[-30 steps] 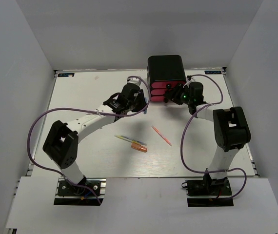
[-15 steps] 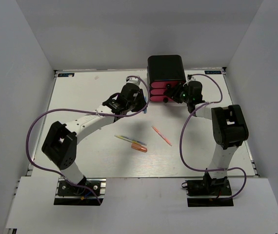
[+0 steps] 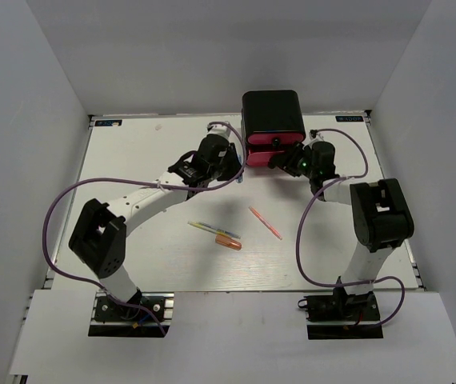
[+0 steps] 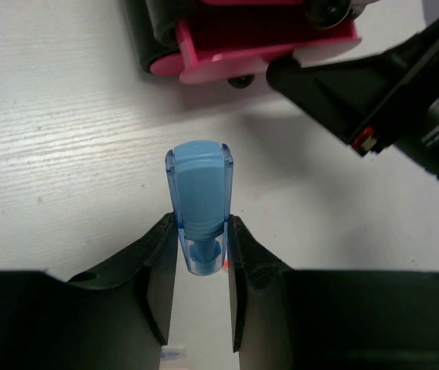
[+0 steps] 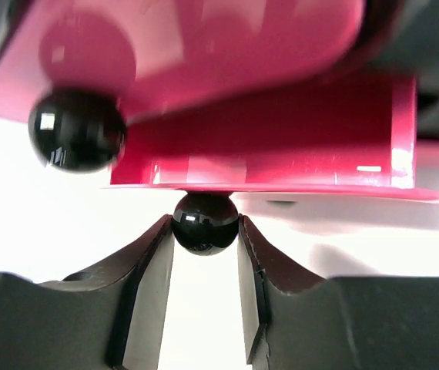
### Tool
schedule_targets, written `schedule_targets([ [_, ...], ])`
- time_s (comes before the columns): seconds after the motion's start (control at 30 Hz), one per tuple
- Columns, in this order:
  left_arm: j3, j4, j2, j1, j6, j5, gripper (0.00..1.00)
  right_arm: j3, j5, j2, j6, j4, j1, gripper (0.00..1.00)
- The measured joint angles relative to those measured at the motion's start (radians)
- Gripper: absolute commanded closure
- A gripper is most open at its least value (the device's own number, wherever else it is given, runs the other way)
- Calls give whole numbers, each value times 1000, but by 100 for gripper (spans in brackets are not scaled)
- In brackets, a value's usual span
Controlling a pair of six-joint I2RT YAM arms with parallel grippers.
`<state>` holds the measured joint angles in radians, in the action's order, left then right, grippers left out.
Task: Sort the stationery into containers
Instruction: Open the drawer in the storage box.
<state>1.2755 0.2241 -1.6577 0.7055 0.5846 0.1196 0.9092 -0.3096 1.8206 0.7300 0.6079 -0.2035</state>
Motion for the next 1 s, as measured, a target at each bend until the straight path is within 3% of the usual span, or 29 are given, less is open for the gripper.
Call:
schedule_targets([
  [0.27,126,-56,-80,-2,-12,-51,100,-120,-14,-100,0,8,0,76],
  [0.57,280,-76,-245,-2,-150,-117,100,-142,-21,-120,-2,8,0,74],
  [0.67,321,-92,-285,-2,-186,-123,100,-152,-25,-126,-2,9,0,66],
  [0.83,345,-111,-320,-2,-202,-117,100,-169,-32,-144,-5,4,0,68],
  [1.0,354,-130,-345,-2,-201,-104,100,-180,-35,-154,-6,-1,1,46],
])
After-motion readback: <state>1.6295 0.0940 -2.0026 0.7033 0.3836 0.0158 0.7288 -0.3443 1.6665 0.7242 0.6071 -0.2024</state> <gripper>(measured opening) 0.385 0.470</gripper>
